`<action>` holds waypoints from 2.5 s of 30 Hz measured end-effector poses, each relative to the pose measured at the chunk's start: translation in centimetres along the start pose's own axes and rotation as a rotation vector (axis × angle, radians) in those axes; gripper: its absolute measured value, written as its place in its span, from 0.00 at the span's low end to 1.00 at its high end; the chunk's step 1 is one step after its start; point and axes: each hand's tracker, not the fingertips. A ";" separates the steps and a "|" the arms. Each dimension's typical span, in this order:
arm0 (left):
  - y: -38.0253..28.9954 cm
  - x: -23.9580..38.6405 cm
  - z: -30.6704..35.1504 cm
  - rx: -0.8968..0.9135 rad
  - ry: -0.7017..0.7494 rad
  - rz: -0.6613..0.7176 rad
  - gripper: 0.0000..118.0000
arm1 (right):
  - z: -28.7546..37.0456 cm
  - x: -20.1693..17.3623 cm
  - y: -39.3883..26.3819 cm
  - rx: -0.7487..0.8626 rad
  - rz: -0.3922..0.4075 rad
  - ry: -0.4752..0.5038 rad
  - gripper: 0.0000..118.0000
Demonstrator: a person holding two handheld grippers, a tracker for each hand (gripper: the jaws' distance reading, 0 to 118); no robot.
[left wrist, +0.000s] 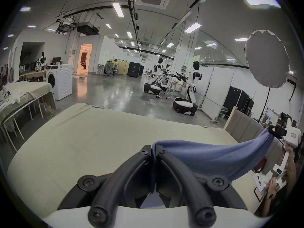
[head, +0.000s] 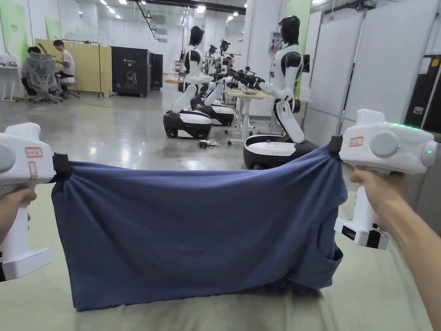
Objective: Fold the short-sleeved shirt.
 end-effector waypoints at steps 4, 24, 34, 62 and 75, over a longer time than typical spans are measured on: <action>-2.3 -0.7 3.5 -0.017 0.002 0.005 0.00 | 4.6 0.8 -2.5 -0.015 -0.002 0.020 0.04; -26.6 -5.9 19.8 -0.258 -0.052 0.059 0.01 | 21.4 4.8 -24.2 -0.294 0.123 0.057 0.04; -32.4 -6.6 18.4 -0.426 -0.022 0.013 0.00 | 19.8 6.9 -34.1 -0.634 0.162 -0.031 0.04; -34.8 -5.8 29.0 -0.211 0.072 0.083 0.00 | 34.7 0.8 -32.7 -0.357 0.016 0.113 0.01; -33.2 -6.0 21.3 -0.316 0.128 0.000 0.98 | 34.6 0.3 -32.8 -0.357 0.026 0.141 0.01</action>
